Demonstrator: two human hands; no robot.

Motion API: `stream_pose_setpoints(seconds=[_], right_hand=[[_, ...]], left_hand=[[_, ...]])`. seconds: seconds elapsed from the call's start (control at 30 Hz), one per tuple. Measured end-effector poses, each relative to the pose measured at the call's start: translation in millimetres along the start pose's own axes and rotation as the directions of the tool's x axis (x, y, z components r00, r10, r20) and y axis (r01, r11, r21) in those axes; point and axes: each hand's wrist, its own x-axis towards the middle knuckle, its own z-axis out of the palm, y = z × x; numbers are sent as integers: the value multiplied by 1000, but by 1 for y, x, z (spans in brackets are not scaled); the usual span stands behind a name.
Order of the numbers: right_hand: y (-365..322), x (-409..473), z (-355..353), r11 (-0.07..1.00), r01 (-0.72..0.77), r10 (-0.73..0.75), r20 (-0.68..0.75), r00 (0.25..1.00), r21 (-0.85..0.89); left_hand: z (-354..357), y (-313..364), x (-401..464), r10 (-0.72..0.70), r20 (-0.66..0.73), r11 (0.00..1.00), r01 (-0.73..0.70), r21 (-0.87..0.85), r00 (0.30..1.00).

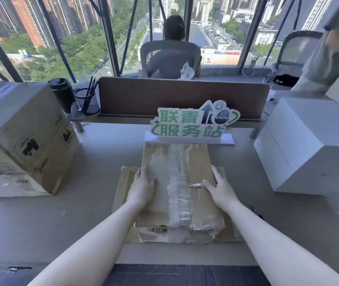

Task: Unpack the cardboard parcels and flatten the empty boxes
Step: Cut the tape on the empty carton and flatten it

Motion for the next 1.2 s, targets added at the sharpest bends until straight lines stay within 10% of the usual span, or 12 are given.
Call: stream_pose_setpoints(seconds=[0.3, 0.77, 1.0, 1.2], right_hand=[[117, -10, -44, 897, -388, 340, -233, 911, -211], [202, 37, -79, 670, -391, 450, -72, 890, -631], [117, 89, -100, 973, -114, 101, -72, 992, -202], [-36, 129, -74, 930, 308, -292, 104, 951, -201]], left_hand=[[11, 14, 10, 75, -44, 950, -58, 306, 996], [27, 23, 16, 73, -120, 859, -1, 512, 990], [18, 45, 35, 76, -211, 880, 34, 474, 975], [3, 57, 91, 85, -135, 897, -17, 442, 987]])
